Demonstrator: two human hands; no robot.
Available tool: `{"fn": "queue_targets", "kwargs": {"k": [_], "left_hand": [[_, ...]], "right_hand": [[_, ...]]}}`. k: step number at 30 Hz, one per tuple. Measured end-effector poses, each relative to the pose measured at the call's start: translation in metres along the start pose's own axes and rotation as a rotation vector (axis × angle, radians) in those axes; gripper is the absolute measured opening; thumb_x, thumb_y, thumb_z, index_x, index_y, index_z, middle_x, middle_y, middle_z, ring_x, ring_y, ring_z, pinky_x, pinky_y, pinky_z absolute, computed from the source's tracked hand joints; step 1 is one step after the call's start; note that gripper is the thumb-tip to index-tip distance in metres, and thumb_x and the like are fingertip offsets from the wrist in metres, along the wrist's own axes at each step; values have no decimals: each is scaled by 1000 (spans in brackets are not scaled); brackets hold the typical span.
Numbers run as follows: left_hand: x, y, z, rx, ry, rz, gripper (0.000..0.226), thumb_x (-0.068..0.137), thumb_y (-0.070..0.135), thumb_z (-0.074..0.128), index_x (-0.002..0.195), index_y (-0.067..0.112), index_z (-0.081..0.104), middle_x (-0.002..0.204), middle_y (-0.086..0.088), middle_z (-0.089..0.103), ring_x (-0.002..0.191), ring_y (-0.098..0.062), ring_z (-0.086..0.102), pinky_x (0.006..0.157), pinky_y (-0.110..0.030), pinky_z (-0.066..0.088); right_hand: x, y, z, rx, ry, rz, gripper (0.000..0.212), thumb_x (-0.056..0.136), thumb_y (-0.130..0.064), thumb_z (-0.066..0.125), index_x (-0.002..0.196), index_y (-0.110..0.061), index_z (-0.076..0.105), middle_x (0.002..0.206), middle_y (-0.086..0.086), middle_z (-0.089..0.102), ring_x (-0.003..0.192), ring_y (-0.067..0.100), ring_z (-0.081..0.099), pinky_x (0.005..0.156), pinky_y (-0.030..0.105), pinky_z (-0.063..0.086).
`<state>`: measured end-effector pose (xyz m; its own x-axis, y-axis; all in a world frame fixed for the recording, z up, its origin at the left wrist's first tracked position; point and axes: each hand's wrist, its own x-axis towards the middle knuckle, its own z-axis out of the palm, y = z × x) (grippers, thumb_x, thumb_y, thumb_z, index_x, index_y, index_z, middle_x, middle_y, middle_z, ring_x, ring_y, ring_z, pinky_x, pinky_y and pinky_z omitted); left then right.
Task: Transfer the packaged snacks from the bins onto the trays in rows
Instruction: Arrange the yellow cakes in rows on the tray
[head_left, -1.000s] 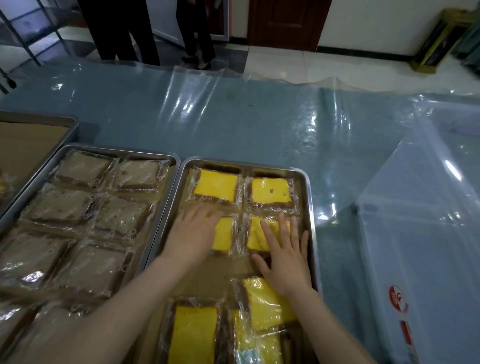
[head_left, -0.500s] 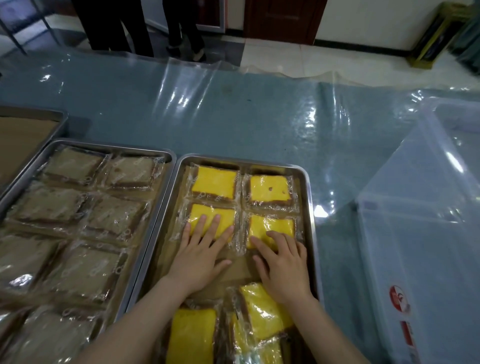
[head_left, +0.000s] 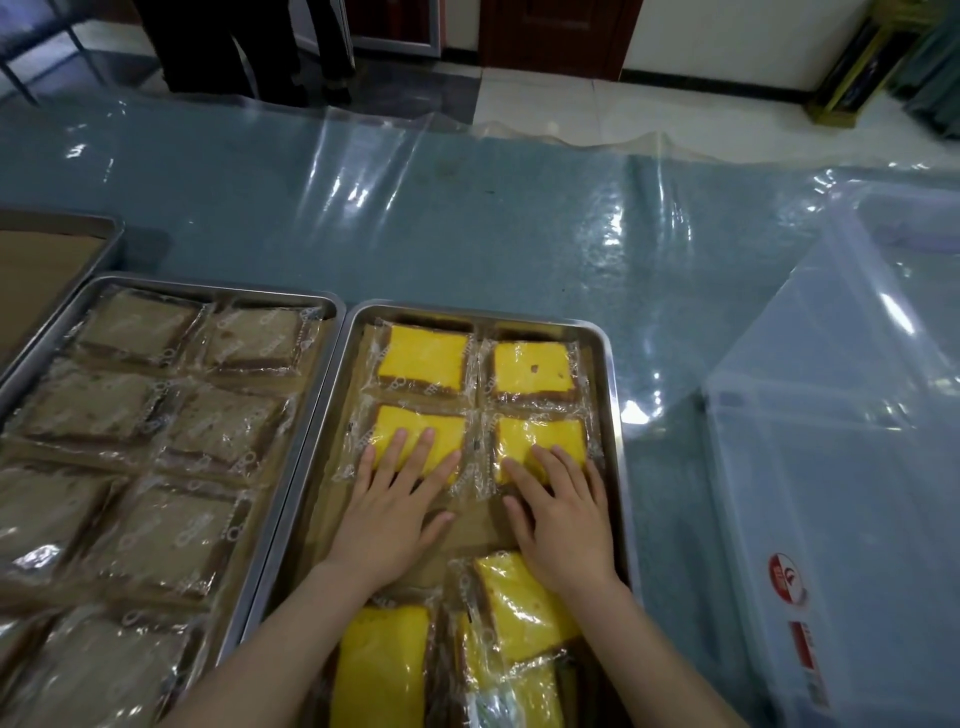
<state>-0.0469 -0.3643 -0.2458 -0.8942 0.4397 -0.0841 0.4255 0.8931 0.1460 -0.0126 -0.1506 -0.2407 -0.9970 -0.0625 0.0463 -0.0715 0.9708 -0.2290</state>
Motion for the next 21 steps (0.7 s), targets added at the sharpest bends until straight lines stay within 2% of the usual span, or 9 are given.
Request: {"fn": "queue_targets", "kwargs": {"k": [2, 4, 6, 7, 10, 12, 14, 18, 21], "left_hand": [[-2, -1, -1, -21, 1, -3, 70, 93, 52, 39, 144, 39, -6, 155, 0, -15, 140, -26, -22, 112, -46, -14], [-8, -3, -5, -51, 19, -9, 70, 95, 47, 38, 143, 39, -12, 153, 4, -22, 138, -18, -28, 112, -39, -18], [-19, -5, -10, -137, 57, -19, 67, 96, 38, 42, 145, 37, -3, 154, 8, -13, 140, -11, -22, 112, -32, -15], [-25, -7, -14, -201, 79, -30, 64, 95, 32, 45, 147, 34, 8, 154, 9, -5, 141, -9, -15, 113, -29, -12], [-49, -14, -21, -339, 104, -60, 53, 95, 25, 49, 143, 33, 29, 150, 16, 11, 141, -3, 1, 113, -23, -4], [-70, -18, -20, -390, 88, -81, 50, 94, 24, 50, 142, 30, 34, 148, 16, 17, 140, -2, 8, 112, -21, -1], [-91, -18, -19, -441, 75, -124, 48, 94, 22, 52, 140, 26, 39, 148, 15, 25, 137, 1, 12, 112, -20, 5], [-125, -11, -20, -520, 89, -187, 47, 91, 20, 56, 136, 27, 45, 144, 16, 31, 134, 0, 24, 110, -21, 21], [-144, -3, -20, -574, 141, -265, 47, 89, 18, 60, 133, 30, 47, 136, 17, 40, 122, -5, 43, 98, -20, 34]], "right_hand": [[0, -1, -2, 0, -14, 0, 44, 96, -47, 34, 134, -35, 51, 141, 1, 49, 137, 24, 35, 114, 47, 17], [1, 0, -4, 73, -44, 3, 45, 98, -48, 30, 139, -36, 43, 147, -4, 41, 142, 18, 24, 117, 43, 7], [1, 3, -9, 301, -84, 38, 46, 98, -48, 29, 144, -39, 30, 151, -13, 29, 144, 7, 8, 117, 37, -2], [0, 5, -14, 438, -87, 74, 46, 98, -46, 32, 144, -41, 27, 150, -17, 24, 142, 3, 4, 116, 34, 0], [-13, 10, -32, 642, -73, 128, 42, 99, -35, 40, 141, -37, 35, 145, -17, 30, 141, 5, 16, 114, 33, 20], [-27, 10, -41, 618, -106, 105, 38, 98, -26, 48, 136, -30, 47, 139, -12, 47, 134, 9, 36, 110, 35, 33], [-44, 5, -45, 581, -111, 90, 36, 95, -19, 54, 130, -27, 54, 127, -14, 55, 122, 8, 48, 104, 36, 41], [-80, -4, -40, 543, -103, 129, 34, 94, -18, 57, 126, -26, 58, 129, -12, 56, 126, 7, 44, 107, 31, 36], [-100, -9, -33, 479, -81, 107, 32, 93, -25, 58, 124, -31, 59, 130, -20, 49, 131, 6, 38, 110, 27, 28]]}}
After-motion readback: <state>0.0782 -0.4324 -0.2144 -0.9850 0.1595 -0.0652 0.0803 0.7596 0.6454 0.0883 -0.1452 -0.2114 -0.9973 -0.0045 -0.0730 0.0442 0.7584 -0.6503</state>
